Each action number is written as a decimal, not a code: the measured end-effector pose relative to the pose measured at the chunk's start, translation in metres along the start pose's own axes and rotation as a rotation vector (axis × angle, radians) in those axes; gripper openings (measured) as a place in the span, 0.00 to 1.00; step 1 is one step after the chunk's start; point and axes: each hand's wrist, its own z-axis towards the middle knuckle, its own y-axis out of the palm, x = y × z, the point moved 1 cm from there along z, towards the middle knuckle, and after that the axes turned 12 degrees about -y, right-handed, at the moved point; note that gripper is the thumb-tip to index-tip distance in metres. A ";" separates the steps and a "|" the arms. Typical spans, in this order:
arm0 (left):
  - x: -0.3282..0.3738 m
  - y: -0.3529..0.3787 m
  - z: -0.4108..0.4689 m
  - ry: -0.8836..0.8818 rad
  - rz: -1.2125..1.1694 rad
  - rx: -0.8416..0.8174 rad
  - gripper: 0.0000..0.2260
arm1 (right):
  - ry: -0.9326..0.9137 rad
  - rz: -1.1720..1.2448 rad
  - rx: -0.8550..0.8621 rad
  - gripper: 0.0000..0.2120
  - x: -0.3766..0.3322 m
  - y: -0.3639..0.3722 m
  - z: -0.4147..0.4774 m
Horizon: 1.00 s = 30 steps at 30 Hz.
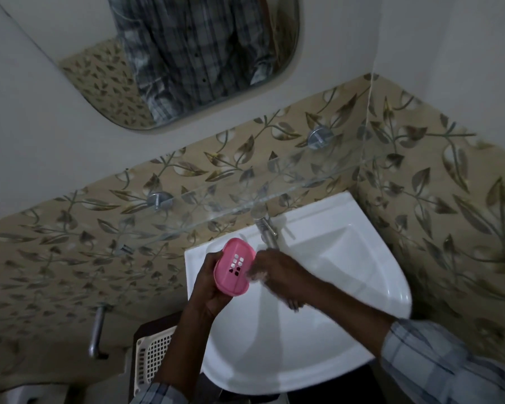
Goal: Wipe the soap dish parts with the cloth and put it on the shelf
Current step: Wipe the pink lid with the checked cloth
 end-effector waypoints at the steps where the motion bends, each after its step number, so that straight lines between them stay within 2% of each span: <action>1: -0.001 -0.001 -0.001 -0.013 0.000 -0.032 0.24 | -0.003 -0.044 0.053 0.14 0.009 -0.008 0.003; 4: -0.002 0.003 -0.001 -0.026 -0.012 -0.090 0.25 | -0.099 -0.309 0.085 0.12 0.013 -0.018 0.011; 6: -0.002 0.007 0.002 -0.021 -0.040 -0.063 0.24 | -0.111 -0.337 0.063 0.11 0.000 -0.010 0.007; 10: -0.005 0.009 0.007 -0.024 -0.076 -0.045 0.26 | -0.065 0.138 0.009 0.11 -0.023 0.000 0.002; 12: -0.004 0.007 0.006 -0.009 -0.076 -0.055 0.27 | 0.036 0.229 0.082 0.09 -0.009 -0.013 0.013; 14: -0.002 0.008 0.006 -0.002 -0.086 -0.105 0.27 | 0.067 0.128 0.209 0.12 0.006 -0.028 0.022; 16: 0.000 0.013 0.004 0.010 -0.063 -0.127 0.25 | 0.056 -0.047 0.234 0.15 0.012 -0.023 0.021; 18: 0.002 0.019 0.005 0.028 -0.050 -0.069 0.26 | 0.074 -0.119 0.218 0.15 0.005 -0.006 0.013; 21: 0.005 0.023 0.007 0.008 -0.101 -0.009 0.26 | -0.037 0.001 0.236 0.15 -0.012 0.014 -0.004; 23: 0.007 0.023 0.008 -0.023 -0.119 -0.014 0.25 | -0.137 0.103 0.244 0.18 -0.016 0.020 -0.011; 25: 0.009 0.025 0.007 -0.061 -0.074 -0.006 0.23 | -0.237 0.026 0.232 0.20 -0.018 0.020 -0.008; 28: 0.003 0.026 0.006 -0.126 -0.080 -0.037 0.21 | -0.413 -0.249 0.216 0.19 -0.012 0.018 0.012; 30: 0.003 0.021 0.005 -0.080 -0.118 -0.055 0.21 | -0.437 -0.288 0.219 0.18 -0.006 0.011 0.025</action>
